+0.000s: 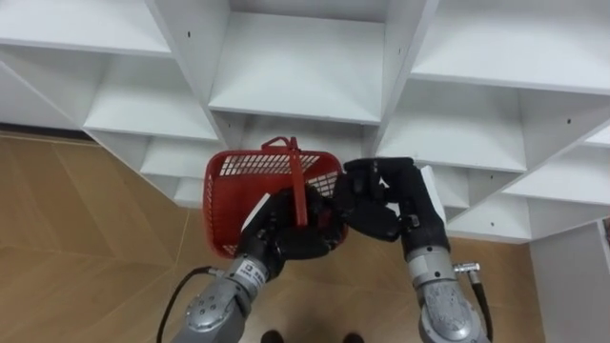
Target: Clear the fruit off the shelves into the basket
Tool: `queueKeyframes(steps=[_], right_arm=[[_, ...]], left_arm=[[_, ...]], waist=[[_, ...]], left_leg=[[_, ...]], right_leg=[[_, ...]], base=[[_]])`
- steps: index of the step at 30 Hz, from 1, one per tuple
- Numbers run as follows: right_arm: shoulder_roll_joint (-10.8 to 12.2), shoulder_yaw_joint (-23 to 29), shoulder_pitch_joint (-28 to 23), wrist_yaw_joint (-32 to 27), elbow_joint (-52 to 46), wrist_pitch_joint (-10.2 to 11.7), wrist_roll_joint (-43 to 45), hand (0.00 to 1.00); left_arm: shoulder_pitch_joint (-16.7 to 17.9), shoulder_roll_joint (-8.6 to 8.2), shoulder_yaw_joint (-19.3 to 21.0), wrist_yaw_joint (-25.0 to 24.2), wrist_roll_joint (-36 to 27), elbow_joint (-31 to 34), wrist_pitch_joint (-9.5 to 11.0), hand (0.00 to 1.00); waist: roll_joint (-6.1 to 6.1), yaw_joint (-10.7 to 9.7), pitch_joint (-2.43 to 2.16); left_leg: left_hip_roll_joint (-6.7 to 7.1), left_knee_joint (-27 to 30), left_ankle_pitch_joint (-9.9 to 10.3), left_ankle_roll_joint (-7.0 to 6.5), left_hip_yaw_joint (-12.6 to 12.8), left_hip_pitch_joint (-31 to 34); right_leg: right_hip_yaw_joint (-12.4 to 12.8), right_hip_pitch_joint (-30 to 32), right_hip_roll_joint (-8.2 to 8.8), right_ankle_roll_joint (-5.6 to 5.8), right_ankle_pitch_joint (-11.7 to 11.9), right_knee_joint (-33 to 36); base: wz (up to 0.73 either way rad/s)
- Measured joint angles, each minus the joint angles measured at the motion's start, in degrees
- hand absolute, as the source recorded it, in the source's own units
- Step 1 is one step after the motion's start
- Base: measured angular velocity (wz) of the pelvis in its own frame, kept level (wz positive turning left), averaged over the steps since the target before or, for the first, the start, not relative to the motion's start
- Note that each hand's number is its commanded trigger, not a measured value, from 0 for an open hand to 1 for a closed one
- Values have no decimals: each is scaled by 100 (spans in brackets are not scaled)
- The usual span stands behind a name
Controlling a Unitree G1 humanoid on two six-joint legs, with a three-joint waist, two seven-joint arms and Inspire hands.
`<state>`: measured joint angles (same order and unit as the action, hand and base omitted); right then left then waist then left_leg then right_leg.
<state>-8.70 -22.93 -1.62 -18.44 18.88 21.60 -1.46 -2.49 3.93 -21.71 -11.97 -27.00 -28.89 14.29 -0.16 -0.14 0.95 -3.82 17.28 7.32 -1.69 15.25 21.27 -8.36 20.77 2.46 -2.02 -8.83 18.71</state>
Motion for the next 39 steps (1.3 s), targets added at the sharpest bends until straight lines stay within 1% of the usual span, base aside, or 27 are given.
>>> queueKeyframes(steps=[5,9,12,14,16,23,25,27,33,35,37,39], right_arm=[[17,0,21,85,-3,0,-8,100],[5,8,39,84,-9,1,-4,100],[-6,16,47,42,-8,0,-8,100],[-18,16,50,46,-8,0,-8,100],[-5,8,51,47,-8,0,-23,100],[8,58,50,156,-8,-26,-50,100],[26,60,49,161,-8,-47,-57,100],[36,60,49,163,-8,-49,-56,100],[112,71,56,232,-8,-56,-55,100],[144,77,57,237,-8,-71,-54,100],[155,96,59,243,-8,-129,-53,100],[165,127,64,279,-8,-168,-45,100]], left_arm=[[16,28,-43,-83,-261,21,-4,100],[17,40,-48,-226,-278,21,-8,100],[19,53,-139,-378,-286,22,-18,100],[19,60,-150,-431,-295,22,-52,100],[19,107,-189,-516,-498,21,-108,100],[21,128,-198,-718,-525,18,-197,100],[36,128,-208,-765,-682,18,-282,100],[53,128,-208,-814,-797,18,-320,100],[161,128,-216,-957,-1205,19,-351,100],[186,126,-216,-988,-1307,19,-365,100],[188,124,-221,-1026,-1374,18,-426,100],[190,122,-226,-1082,-1393,17,-445,100]], waist=[[1,44,-1],[5,28,-3],[9,28,-6],[9,28,-6],[10,29,-6],[14,25,-9],[24,15,-15],[26,5,-16],[27,-64,-16],[29,-95,-16],[33,-103,-14],[41,-102,-9]], left_leg=[[-37,42,16,20,-8,45],[-53,47,21,32,-15,59],[-52,45,21,32,-15,57],[-52,45,21,32,-15,55],[-53,46,21,32,-15,49],[-50,57,20,32,-26,49],[-49,60,20,32,-26,49],[-49,64,21,32,-26,45],[-51,82,21,31,-26,23],[-52,88,21,31,-29,22],[-53,96,21,30,-31,21],[-53,99,22,30,-33,22]], right_leg=[[11,21,-28,-14,8,-14],[30,33,-52,-25,10,-14],[40,35,-52,-26,10,-16],[41,36,-52,-26,11,-15],[42,35,-52,-27,11,-7],[37,32,-49,-29,13,-3],[36,32,-46,-29,12,7],[33,25,-45,-29,12,6],[31,-2,-43,-29,12,12],[28,-2,-41,-29,12,7],[28,-1,-39,-30,12,8],[28,4,-40,-30,12,11]], base=[[0],[0],[0],[0],[0],[0],[0],[0],[0],[0],[0],[0]])
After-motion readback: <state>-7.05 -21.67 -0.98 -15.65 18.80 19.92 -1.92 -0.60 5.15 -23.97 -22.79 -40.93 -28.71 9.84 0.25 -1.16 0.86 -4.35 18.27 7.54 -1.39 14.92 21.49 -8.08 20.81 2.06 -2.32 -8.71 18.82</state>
